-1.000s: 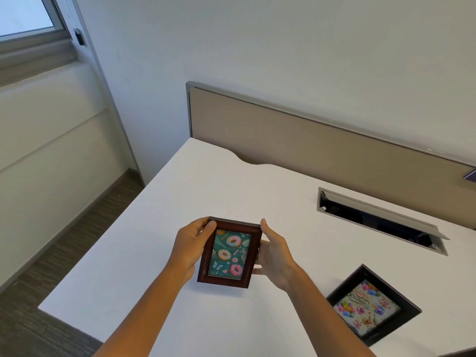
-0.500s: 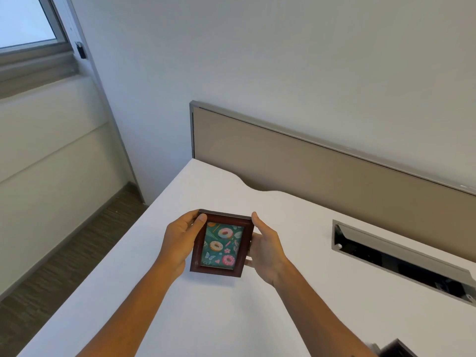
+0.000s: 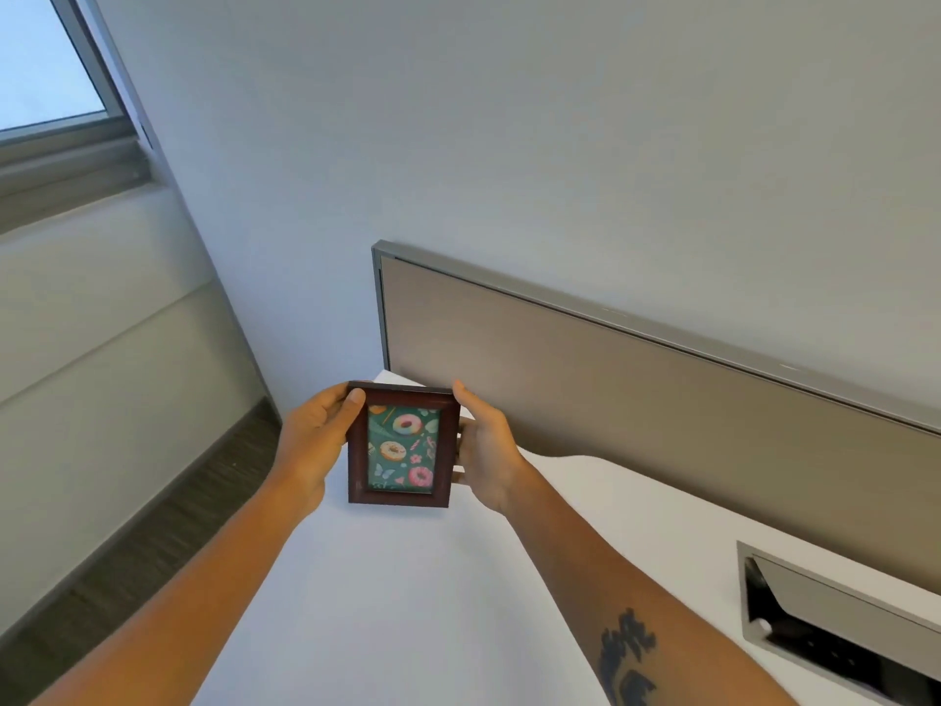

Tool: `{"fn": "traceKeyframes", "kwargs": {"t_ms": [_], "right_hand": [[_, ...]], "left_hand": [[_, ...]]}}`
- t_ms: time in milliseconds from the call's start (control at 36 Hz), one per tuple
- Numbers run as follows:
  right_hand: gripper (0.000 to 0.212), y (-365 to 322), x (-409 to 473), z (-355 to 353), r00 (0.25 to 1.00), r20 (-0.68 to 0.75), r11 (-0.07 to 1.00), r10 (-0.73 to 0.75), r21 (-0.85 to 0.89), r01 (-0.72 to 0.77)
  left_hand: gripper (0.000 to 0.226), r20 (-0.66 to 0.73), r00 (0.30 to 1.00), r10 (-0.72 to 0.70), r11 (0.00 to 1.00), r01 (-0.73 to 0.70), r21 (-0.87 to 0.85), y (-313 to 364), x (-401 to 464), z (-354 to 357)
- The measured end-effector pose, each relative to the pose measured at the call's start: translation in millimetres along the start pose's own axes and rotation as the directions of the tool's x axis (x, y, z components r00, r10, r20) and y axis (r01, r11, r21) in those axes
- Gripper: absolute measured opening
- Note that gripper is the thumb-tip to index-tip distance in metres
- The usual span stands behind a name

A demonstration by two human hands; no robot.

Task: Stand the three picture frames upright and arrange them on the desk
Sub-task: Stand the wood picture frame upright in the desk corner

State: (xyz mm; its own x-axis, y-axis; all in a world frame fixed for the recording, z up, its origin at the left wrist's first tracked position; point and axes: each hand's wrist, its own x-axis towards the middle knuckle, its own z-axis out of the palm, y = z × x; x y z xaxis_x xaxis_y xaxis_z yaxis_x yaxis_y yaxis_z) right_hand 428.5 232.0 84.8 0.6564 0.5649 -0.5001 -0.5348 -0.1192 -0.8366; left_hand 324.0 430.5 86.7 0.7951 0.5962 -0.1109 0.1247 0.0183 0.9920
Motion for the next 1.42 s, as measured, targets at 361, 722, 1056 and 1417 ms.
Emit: {"fn": "traceKeyframes", "kwargs": {"t_ms": [361,722,1056,1417], "right_hand": [[0.067,-23.4,113.2,2.1,0.998,0.060,1.000,-0.004,-0.007,0.004],[0.089,-24.8,148.8,-3.2,0.999,0.033,0.997,0.011,-0.074,-0.009],[0.104,-22.1,135.1,-5.2,0.999,0.018,0.983,0.051,-0.180,-0.047],[0.064,36.8,36.6,-41.4,0.848,-0.169,0.426,-0.503,-0.902,0.073]], "left_hand": [[0.031,0.000,1.000,-0.012,0.999,0.012,-0.035,-23.3,97.6,-0.2],[0.034,-0.008,0.999,-0.041,0.999,0.041,-0.014,-37.7,128.0,1.8],[0.047,-0.043,0.992,-0.120,0.992,0.122,0.029,-33.9,116.5,5.4],[0.088,-0.207,0.978,-0.014,0.805,0.134,0.578,-80.2,-10.1,0.8]]}}
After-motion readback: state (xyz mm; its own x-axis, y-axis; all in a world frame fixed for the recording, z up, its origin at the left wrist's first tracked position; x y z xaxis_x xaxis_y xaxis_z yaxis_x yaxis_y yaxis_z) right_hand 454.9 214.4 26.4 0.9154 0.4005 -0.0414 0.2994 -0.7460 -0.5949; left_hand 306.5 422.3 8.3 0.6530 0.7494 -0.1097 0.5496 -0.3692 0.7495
